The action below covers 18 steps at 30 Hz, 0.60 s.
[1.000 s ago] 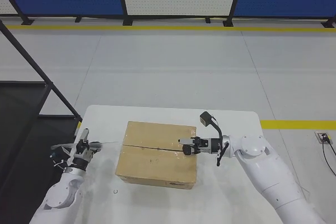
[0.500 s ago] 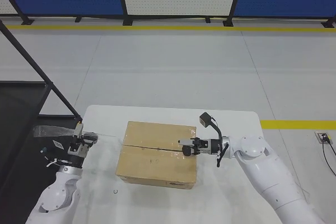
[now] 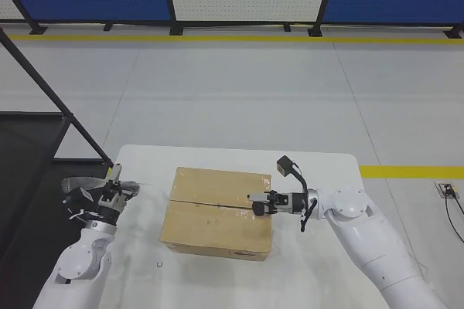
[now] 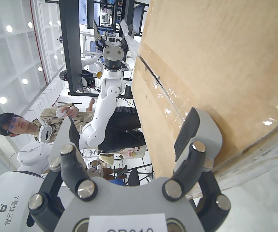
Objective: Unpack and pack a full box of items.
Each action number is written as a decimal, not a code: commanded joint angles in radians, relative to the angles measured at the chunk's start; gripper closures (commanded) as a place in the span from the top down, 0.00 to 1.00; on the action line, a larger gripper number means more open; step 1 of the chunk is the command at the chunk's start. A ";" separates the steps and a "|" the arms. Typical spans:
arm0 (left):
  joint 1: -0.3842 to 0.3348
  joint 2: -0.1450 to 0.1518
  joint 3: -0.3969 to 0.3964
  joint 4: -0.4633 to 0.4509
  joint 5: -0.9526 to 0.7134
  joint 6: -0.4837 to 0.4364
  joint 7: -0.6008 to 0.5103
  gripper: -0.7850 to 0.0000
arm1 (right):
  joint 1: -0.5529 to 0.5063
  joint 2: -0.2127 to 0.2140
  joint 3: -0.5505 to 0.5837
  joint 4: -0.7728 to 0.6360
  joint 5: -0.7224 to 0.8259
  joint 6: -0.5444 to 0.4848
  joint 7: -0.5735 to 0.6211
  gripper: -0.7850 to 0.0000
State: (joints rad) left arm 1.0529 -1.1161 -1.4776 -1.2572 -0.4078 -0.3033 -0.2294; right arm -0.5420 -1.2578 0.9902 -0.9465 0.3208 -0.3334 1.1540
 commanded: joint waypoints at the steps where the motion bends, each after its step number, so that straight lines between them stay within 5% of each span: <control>1: -0.022 -0.003 0.007 0.035 -0.002 0.013 -0.005 1.00 | -0.003 0.000 0.000 -0.003 -0.001 0.000 0.000 1.00; 7: -0.091 -0.011 0.024 0.138 -0.028 0.063 -0.043 1.00 | -0.008 0.002 0.005 -0.010 -0.002 0.003 -0.003 1.00; 18: -0.142 -0.016 0.003 0.216 -0.068 -0.027 -0.111 1.00 | -0.008 0.004 0.008 -0.016 -0.006 0.011 -0.003 1.00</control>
State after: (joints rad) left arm 0.9132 -1.1325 -1.4713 -1.0440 -0.4733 -0.3183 -0.3305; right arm -0.5514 -1.2541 0.9983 -0.9621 0.3144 -0.3236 1.1512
